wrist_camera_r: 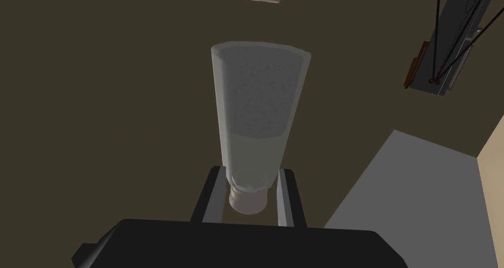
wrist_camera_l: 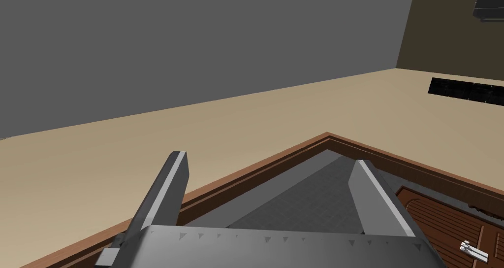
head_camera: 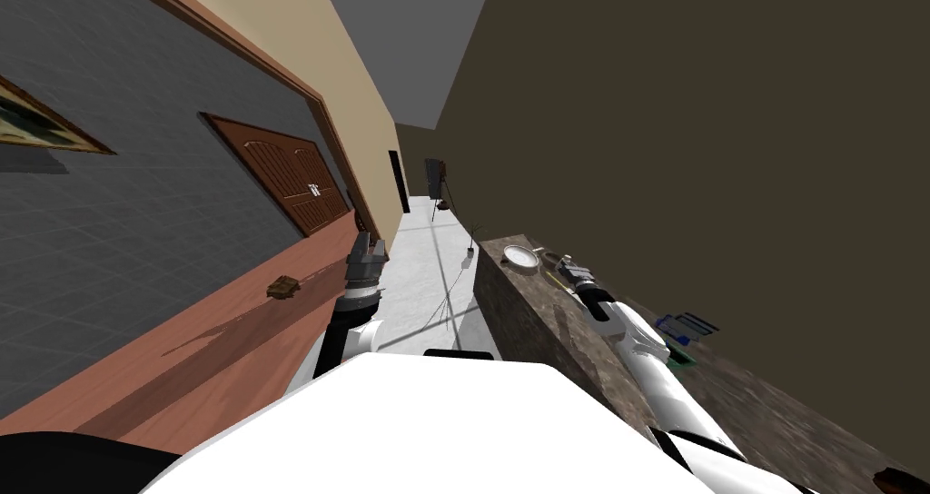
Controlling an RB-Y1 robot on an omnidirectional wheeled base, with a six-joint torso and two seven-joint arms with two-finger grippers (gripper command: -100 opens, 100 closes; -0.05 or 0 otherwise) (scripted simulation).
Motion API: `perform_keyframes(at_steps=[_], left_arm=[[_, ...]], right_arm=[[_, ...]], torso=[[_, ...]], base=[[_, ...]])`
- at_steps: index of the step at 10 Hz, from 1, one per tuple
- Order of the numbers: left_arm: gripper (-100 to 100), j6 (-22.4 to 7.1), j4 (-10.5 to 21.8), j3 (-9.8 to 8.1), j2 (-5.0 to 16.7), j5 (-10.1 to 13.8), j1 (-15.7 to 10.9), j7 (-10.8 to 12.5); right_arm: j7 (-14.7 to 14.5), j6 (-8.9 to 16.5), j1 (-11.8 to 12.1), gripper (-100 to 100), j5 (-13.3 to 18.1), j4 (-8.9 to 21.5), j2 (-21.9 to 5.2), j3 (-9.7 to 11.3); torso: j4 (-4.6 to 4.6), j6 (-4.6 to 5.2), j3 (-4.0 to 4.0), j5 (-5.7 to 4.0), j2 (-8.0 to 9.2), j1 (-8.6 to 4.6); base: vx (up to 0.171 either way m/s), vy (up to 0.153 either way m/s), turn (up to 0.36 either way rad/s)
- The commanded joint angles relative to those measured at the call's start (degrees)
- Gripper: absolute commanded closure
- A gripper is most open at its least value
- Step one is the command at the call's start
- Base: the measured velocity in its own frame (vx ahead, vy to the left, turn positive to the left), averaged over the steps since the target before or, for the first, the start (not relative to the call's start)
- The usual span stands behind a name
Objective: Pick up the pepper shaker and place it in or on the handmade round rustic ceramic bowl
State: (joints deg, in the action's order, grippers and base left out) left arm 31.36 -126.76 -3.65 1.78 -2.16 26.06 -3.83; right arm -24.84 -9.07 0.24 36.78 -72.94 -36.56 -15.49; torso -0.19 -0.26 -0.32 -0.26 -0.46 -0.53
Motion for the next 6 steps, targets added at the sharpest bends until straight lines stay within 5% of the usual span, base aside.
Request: perform_keyframes(at_steps=[1,6], left_arm=[[0,0.0,0.0,0.0,0.0,0.0,0.0,0.0],[0,0.0,0.0,0.0,0.0,0.0,0.0,0.0]], right_arm=[[1.7,1.8,-1.0,100,-0.2,1.3,-1.6,0.7],[5.5,7.2,-2.3,100,-0.9,3.0,-5.1,2.8]], torso=[[0.0,0.0,0.0,0.0,0.0,0.0],[-0.07,0.08,-0.15,-0.05,-0.23,-0.03]], base=[[0.042,-0.13,0.182],[0.06,-0.095,0.118]])
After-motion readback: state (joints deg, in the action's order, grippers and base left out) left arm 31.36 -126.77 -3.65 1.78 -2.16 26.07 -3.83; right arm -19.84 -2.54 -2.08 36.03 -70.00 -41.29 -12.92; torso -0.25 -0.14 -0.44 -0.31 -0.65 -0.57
